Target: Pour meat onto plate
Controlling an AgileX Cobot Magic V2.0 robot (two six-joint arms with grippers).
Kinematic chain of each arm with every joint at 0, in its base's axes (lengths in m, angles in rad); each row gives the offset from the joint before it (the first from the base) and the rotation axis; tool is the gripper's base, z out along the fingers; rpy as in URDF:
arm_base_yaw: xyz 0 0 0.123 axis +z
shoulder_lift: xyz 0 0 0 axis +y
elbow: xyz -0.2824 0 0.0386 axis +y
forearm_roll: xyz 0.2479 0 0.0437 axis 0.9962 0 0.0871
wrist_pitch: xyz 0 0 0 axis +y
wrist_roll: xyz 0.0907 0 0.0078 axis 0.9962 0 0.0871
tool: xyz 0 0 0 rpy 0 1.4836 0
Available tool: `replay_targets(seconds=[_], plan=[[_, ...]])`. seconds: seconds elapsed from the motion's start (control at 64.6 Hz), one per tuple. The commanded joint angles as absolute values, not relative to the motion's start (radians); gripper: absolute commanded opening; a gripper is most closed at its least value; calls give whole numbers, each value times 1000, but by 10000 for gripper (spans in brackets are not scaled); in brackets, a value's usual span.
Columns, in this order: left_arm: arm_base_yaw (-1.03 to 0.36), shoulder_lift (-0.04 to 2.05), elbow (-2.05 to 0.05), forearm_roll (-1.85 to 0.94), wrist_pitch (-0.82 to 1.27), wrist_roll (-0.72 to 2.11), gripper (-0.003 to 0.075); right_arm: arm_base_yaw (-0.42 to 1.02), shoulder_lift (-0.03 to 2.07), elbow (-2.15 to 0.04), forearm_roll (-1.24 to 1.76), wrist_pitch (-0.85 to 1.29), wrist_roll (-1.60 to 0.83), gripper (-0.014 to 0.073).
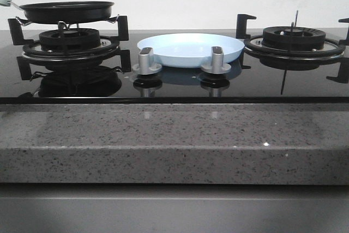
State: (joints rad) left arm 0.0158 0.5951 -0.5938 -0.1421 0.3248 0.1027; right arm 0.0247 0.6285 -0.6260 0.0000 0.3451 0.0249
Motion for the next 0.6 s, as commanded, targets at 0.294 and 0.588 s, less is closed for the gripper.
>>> replay_targets(seconds=[0.294,0.588], plan=[[16,600,-632,-154,248,100,671,75,1117,-1067,38,486,24,652],[16,600,-632,-154,248,100,671,228,1551,-1506,38,704,24,652]])
